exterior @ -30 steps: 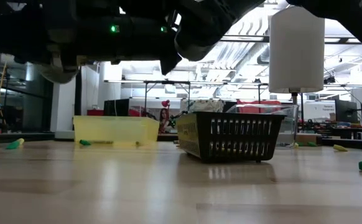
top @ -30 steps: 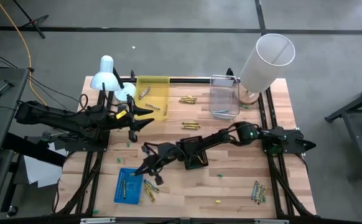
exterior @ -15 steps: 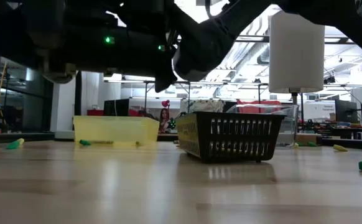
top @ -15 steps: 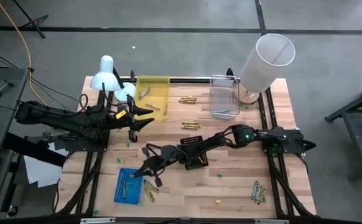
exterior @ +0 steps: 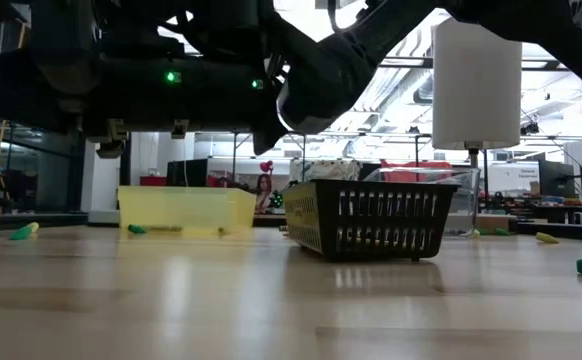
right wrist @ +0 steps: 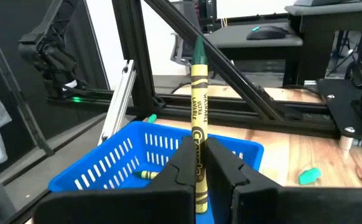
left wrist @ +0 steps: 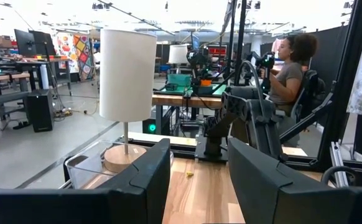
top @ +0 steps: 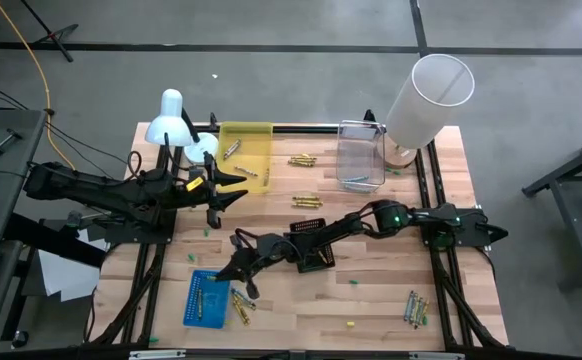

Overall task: Sort crayons
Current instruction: Put the green crayon into the blue bin, then adjust the yellow bin

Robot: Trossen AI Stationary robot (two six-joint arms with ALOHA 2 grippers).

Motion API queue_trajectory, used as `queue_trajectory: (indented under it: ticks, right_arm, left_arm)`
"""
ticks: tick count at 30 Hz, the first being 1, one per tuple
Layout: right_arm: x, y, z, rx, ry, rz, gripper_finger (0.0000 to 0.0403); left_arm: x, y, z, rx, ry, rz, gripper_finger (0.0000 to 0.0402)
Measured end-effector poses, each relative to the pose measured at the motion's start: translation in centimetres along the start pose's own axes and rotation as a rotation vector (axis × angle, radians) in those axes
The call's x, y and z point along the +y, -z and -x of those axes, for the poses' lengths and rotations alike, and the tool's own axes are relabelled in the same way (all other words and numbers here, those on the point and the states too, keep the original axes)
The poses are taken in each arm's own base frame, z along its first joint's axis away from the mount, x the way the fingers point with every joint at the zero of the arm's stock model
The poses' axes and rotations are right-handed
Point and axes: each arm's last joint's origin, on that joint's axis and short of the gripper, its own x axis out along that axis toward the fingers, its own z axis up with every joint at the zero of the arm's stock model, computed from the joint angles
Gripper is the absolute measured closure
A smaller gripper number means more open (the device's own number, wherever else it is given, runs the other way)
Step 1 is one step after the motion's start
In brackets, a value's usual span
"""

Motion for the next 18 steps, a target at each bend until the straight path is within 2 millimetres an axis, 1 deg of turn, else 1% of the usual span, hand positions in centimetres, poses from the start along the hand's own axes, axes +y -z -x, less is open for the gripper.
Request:
queue_trajectory:
  ticks: [3,9,12,16,18]
  right_arm:
    - [0.0,0.1,0.0,0.009,-0.001,-0.002,0.0374]
    - [-0.1,0.1,0.0,0.01,-0.011,-0.002,0.0282]
    - [-0.4,0.1,0.1,0.01,-0.012,-0.003,0.0248]
    - [-0.9,-0.2,0.3,0.022,-0.019,0.005,0.0227]
    - [-1.1,-0.9,0.5,0.059,-0.052,0.027,0.0225]
  left_arm:
    - [0.0,0.0,0.0,0.0,0.0,0.0,0.0255]
    - [0.0,0.0,0.0,0.0,0.0,0.001,0.0255]
    - [0.0,0.0,0.0,0.0,0.0,0.0,0.0255]
    - [0.0,0.0,0.0,0.001,0.0,0.0,0.0255]
    - [0.0,0.1,0.0,0.006,0.0,0.001,0.0255]
